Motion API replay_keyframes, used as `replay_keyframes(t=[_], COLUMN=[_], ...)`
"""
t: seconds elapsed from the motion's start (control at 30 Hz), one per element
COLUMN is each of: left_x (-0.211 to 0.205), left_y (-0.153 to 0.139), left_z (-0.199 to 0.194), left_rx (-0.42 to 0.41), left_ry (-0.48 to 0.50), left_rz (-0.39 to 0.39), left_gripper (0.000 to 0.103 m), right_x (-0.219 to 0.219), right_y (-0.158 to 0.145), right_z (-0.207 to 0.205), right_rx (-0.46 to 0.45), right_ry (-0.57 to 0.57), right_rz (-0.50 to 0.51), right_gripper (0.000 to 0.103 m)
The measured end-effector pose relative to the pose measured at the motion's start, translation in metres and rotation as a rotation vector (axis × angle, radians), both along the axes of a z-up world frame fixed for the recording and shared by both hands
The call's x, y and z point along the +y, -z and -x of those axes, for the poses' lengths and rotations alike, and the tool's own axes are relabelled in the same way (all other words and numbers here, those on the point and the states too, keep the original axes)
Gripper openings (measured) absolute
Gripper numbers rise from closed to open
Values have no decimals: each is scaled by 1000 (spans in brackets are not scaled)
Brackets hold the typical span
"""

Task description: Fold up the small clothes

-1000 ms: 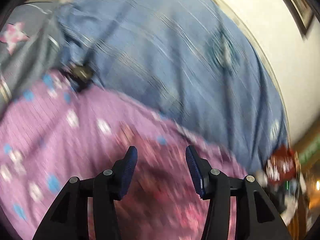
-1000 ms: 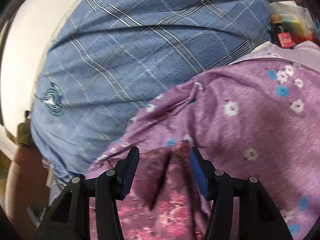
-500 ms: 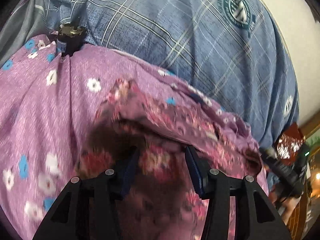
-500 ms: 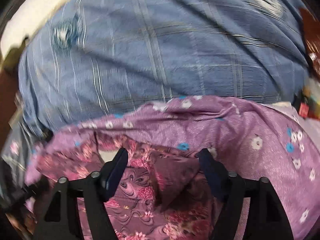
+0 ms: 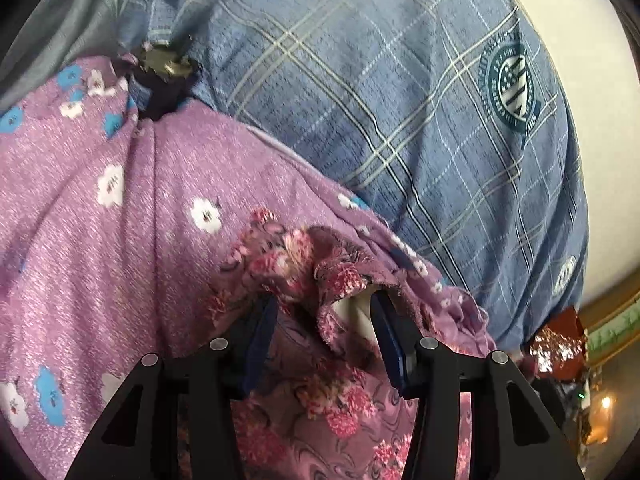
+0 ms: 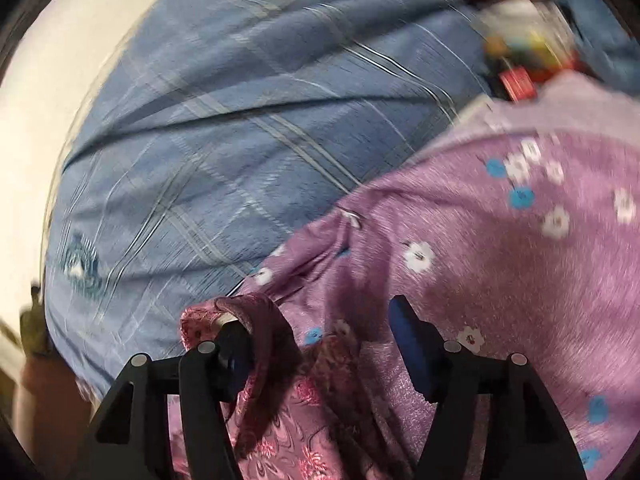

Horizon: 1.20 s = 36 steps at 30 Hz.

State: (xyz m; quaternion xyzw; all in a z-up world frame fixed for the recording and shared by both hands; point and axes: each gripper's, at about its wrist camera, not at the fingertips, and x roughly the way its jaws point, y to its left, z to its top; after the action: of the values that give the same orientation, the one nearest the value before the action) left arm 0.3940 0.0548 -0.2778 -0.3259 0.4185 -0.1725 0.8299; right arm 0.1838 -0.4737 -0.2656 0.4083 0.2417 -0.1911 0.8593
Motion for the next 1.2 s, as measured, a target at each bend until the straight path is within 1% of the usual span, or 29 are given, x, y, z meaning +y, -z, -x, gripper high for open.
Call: replay_keyframes(t=[0.03, 0.1, 0.2, 0.23, 0.27, 0.3, 0.37, 0.4, 0.43, 0.5, 0.53, 0.57, 0.6, 0.67, 0.7, 0.73, 0.8, 0.87, 0.9, 0.97, 1.0, 1.03, 1.07, 1.1, 1.13, 1.17, 1.2], left_x=[0, 0, -2, -1, -1, -1, 1, 3, 6, 15, 21, 25, 29, 31, 30, 27, 23, 17, 15, 13, 14, 17, 22, 25, 28, 30, 31], left_y=[-1, -2, -2, -2, -1, -1, -2, -4, -6, -14, -19, -22, -25, -27, -28, -28, -29, -32, -34, -34, -33, -30, -27, -25, -23, -23, -23], left_z=[1, 3, 5, 4, 4, 4, 4, 5, 5, 7, 8, 8, 9, 9, 9, 9, 10, 8, 7, 4, 2, 1, 0, 0, 1, 2, 3], left_rx=[-9, -16, -19, -20, -20, -20, -22, -26, -33, -60, -76, -86, -93, -100, -103, -109, -127, -139, -151, -160, -158, -152, -141, -135, -131, -131, -134], left_ry=[-8, -7, -7, -12, -15, -19, -32, -42, -57, -95, -111, -119, -120, -108, -103, -100, -91, -81, -76, -83, -89, -98, -114, -127, -142, -158, -171], left_rz=[-7, -21, -40, -45, -48, -49, -50, -53, -61, -85, -85, -79, -72, -71, -81, -89, -71, -46, -36, -20, 3, 47, 102, 137, 169, 181, 176], left_gripper=[48, 48, 48, 48, 48, 47, 46, 46, 46, 46, 46, 46, 46, 47, 48, 48, 48, 48, 48, 49, 51, 51, 54, 56, 57, 59, 60], right_x=[3, 9, 6, 4, 1, -5, -14, -18, -19, -18, -16, -13, -10, -2, 2, 3, 5, 9, 10, 7, 5, 5, 7, 11, 19, 28, 41], right_y=[-6, -10, -13, -12, -9, -4, 13, 22, 26, 23, 20, 18, 16, 10, 8, 7, 4, -5, -10, -12, -12, -14, -14, -13, -12, -9, -4], right_z=[1, -1, -1, 0, 0, 0, -3, -3, -2, 0, -2, -5, -8, -15, -17, -17, -14, -11, -9, -3, 0, -1, -5, -11, -20, -29, -40], right_rx=[-21, -49, -82, -97, -117, -148, -232, -259, -271, -284, -275, -240, -184, -19, 30, 31, -15, -42, -63, -128, -161, -167, -155, -127, -80, -29, 45], right_ry=[-12, -24, -41, -51, -62, -85, -175, -193, -183, -188, -210, -222, -210, -166, -155, -157, -177, -197, -194, -161, -157, -170, -202, -255, -323, -388, -474], right_rz=[24, 28, -4, -30, -77, -156, -365, -449, -473, -451, -435, -413, -377, -242, -201, -199, -227, -187, -160, -155, -160, -162, -159, -153, -138, -119, -95], right_gripper=[66, 66, 66, 66, 66, 66, 66, 66, 66, 66, 66, 66, 66, 66, 66, 66, 67, 72, 73, 73, 73, 72, 67, 53, 46, 40, 36])
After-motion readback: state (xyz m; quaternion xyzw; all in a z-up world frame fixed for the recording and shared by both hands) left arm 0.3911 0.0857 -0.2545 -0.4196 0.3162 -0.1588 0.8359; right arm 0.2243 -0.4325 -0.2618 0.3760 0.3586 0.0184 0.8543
